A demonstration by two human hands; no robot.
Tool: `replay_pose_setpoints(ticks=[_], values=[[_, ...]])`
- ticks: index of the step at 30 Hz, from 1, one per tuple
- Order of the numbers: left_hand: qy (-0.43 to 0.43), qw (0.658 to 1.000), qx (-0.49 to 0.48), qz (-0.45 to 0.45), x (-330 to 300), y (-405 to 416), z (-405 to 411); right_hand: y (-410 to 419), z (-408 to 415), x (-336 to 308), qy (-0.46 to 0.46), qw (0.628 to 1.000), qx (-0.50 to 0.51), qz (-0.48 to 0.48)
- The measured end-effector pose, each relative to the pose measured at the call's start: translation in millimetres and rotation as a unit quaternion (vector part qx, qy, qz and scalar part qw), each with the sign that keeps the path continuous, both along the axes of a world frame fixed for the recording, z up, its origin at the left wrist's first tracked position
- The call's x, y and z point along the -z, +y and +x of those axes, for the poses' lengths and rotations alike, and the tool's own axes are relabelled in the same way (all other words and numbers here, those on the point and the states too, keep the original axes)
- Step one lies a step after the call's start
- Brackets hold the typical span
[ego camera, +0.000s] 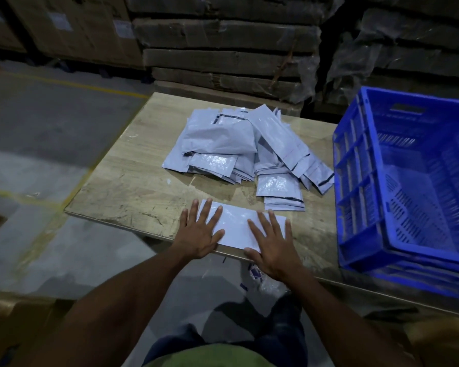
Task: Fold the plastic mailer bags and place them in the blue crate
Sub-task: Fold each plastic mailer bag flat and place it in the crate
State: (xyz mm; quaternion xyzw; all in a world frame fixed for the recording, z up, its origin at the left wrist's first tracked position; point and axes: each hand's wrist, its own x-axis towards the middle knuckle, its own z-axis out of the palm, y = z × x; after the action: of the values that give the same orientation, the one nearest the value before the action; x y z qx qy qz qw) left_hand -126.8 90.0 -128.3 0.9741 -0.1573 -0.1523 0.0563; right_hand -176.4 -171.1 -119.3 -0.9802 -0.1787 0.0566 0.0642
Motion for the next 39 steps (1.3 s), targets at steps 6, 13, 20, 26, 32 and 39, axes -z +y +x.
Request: replay_pose_setpoints(ticks=[6,13,20,26,32,39], values=[[0.015,1.0,0.004,0.013,-7.4,-10.2,6.0,3.2,0.9,-2.0,-0.068,0.996,-0.05,0.035],[-0.028,0.995,0.086,0.039,-7.3,-16.0,-30.2,11.6,12.5,-2.7,-0.107,0.991,-0.035,0.066],[-0.015,0.998,0.046,0.047,-24.4,-29.1,-12.4,9.9,13.9,-28.4,-0.159,0.975,-0.101,0.121],[0.052,0.997,0.06,0.015,-38.0,-32.9,16.8,-1.8,10.7,-38.3,-0.166,0.94,-0.296,-0.043],[0.021,0.996,0.044,-0.079,-38.8,-24.1,11.0,8.7,27.4,-47.1,-0.144,0.951,-0.263,-0.074],[-0.047,0.977,-0.055,-0.2,-15.2,-23.5,-4.8,-18.0,33.7,-102.9,-0.115,0.987,-0.102,0.041]])
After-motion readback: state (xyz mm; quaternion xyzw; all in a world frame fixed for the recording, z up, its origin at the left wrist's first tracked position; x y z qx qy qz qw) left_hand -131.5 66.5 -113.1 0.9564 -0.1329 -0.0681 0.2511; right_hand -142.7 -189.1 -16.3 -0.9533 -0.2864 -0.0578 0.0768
